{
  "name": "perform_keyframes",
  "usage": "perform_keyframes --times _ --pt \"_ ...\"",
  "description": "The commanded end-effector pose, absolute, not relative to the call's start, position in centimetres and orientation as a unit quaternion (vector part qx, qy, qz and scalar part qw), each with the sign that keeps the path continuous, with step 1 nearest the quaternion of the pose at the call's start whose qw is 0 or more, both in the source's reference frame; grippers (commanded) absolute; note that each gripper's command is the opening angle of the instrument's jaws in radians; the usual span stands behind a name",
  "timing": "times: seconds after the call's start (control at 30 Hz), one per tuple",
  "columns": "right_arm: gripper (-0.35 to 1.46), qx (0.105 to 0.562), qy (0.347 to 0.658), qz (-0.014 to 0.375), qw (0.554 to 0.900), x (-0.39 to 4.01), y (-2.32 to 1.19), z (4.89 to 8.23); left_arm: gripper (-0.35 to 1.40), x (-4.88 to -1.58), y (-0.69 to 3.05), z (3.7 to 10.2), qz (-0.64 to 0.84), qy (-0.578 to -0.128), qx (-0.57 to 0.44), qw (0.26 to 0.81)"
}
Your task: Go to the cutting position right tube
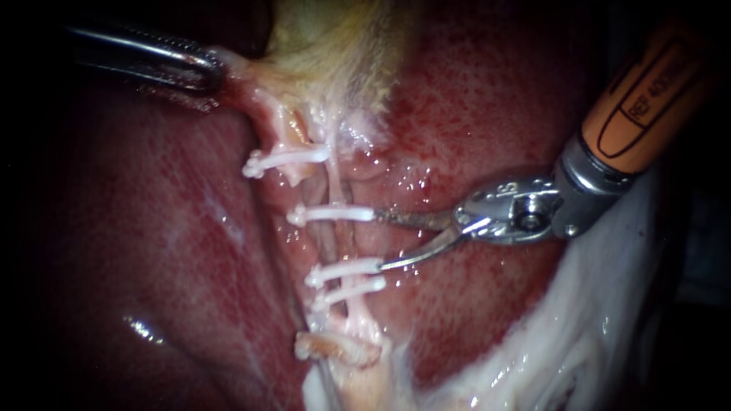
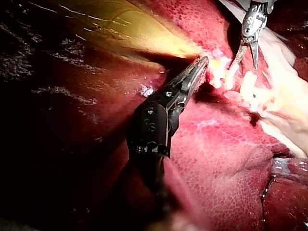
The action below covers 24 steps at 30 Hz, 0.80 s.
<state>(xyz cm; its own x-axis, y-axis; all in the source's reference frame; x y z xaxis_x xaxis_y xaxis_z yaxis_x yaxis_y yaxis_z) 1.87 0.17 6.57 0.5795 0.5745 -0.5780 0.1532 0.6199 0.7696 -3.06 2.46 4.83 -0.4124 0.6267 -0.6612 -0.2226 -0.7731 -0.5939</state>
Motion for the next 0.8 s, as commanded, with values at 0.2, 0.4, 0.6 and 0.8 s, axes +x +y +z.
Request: perform_keyframes --times 0.2,0.4,0.6,0.8 --pt "1.41 0.426 0.452 0.130 0.773 2.00 0.19 6.57 -0.35 -3.06 2.45 4.82 0.813 -0.213 -0.475 0.261" --pt "1.41 0.433 0.465 0.138 0.760 2.16 0.21 6.57 -0.35 -3.05 2.45 4.82 0.813 -0.213 -0.475 0.261" --pt "1.41 0.441 0.474 0.136 0.750 2.26 0.20 6.56 -0.35 -3.05 2.45 4.82 0.813 -0.213 -0.475 0.261" --pt "1.40 0.453 0.478 0.135 0.740 2.38 0.20 6.57 -0.35 -3.05 2.45 4.82 0.813 -0.213 -0.475 0.261"
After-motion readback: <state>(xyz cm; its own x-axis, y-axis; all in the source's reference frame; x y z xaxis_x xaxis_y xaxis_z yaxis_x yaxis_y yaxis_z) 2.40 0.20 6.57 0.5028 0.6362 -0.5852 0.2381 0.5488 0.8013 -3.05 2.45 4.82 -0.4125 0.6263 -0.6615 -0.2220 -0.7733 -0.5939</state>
